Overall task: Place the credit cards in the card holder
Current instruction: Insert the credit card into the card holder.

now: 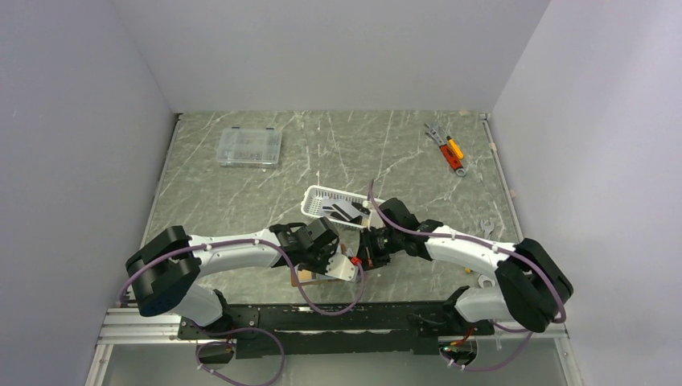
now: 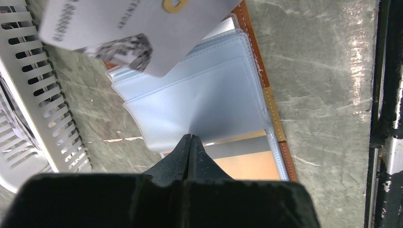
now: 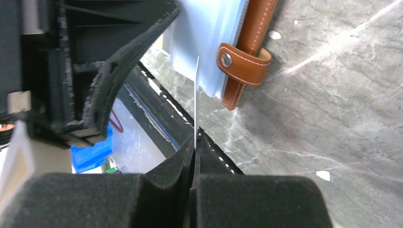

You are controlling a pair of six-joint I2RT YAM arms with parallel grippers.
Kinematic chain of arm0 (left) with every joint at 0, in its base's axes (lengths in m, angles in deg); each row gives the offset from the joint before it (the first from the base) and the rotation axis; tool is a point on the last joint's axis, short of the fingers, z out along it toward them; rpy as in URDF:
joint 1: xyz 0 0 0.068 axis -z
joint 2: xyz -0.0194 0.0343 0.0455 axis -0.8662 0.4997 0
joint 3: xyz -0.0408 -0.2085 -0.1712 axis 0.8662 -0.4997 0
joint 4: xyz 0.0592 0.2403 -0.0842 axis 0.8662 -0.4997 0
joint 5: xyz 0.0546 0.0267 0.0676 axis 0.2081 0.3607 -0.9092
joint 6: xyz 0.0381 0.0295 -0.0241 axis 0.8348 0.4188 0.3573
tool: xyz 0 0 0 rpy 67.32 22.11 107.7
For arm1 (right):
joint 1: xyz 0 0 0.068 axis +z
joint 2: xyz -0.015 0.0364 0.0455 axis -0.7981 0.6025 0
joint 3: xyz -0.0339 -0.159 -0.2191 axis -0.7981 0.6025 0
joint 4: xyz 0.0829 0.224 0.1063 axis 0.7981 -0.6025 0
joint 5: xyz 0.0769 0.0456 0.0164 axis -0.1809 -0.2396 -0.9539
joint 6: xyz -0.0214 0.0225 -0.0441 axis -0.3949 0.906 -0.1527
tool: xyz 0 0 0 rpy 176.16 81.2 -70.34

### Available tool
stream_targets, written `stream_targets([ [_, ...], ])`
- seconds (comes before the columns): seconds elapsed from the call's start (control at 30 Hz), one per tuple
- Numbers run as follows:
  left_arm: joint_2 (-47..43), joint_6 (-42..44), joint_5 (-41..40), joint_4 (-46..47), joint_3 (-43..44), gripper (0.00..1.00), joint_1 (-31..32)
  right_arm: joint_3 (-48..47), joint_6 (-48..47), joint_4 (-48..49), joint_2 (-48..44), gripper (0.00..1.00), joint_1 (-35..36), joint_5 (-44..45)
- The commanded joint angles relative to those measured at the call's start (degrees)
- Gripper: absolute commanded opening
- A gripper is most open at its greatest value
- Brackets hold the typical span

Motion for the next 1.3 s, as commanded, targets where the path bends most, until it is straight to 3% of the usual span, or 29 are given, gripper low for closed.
stream_targets([
  [0.0,-1.8,0.3,-0.5,-0.3,0.1,0.0,0.2,-0.9,-0.2,2.2,3.0,0.0,0.3,-0.4],
  [0.67,-3.2,-0.6,-0.9,-3.3,2.9,0.0,-0.1,1.7,0.8,8.7,11.0,0.0,0.4,-3.2],
  [0.87,-6.8,-0.2,0.4,-8.5,5.6,0.0,-6.7,1.4,1.4,10.7,11.5,0.0,0.4,-4.6],
  [1.03,-10.0,2.5,0.1,-6.1,-1.4,0.0,-14.2,0.2,3.0,13.8,9.1,0.0,0.3,-6.8],
  [1.27,-13.7,3.1,3.5,-5.9,-5.5,0.0,-17.6,-6.2,5.4,17.5,10.1,0.0,1.6,-9.8],
])
